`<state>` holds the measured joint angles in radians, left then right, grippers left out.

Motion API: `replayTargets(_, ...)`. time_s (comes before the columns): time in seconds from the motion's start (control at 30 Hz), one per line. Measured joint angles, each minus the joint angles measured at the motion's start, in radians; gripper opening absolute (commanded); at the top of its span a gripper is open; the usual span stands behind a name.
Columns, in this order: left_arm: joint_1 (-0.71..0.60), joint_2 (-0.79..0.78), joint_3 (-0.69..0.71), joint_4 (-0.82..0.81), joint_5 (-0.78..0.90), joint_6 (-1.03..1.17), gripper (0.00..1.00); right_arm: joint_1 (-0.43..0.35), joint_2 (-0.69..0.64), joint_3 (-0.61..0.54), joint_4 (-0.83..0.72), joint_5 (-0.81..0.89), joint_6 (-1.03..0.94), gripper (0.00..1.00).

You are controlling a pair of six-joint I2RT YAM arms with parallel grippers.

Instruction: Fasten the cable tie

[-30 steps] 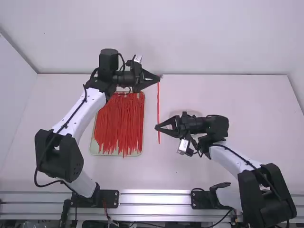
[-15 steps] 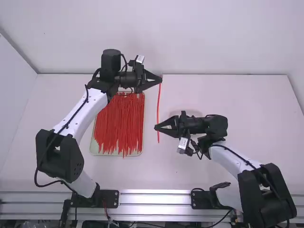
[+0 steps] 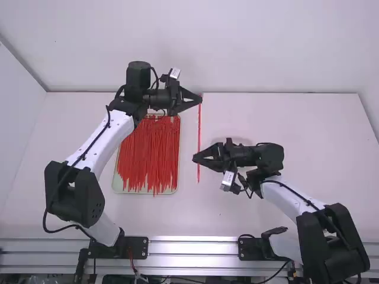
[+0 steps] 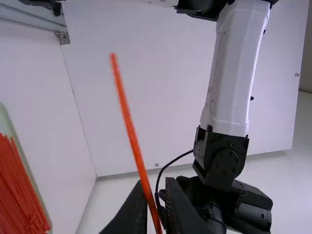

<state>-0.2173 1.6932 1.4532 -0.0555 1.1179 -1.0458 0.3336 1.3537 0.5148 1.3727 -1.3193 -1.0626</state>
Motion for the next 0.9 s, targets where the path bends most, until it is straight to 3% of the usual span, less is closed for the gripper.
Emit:
replayTargets(0.1, 0.0, 0.0, 0.0, 0.0, 0.004, 0.0, 0.02, -0.008, 0.0, 0.0, 0.0, -0.001, -0.003, 0.14)
replayTargets(0.17, 0.0, 0.0, 0.0, 0.0, 0.004, 0.0, 0.02, -0.018, 0.0, 0.0, 0.0, -0.001, -0.006, 0.0)
replayTargets(0.53, 0.0, 0.0, 0.0, 0.0, 0.01, 0.0, 0.02, -0.005, 0.0, 0.0, 0.0, 0.01, 0.046, 0.0)
replayTargets(0.9, 0.0, 0.0, 0.0, 0.0, 0.011, 0.019, 0.02, -0.012, 0.0, 0.0, 0.006, 0.058, 0.537, 0.0)
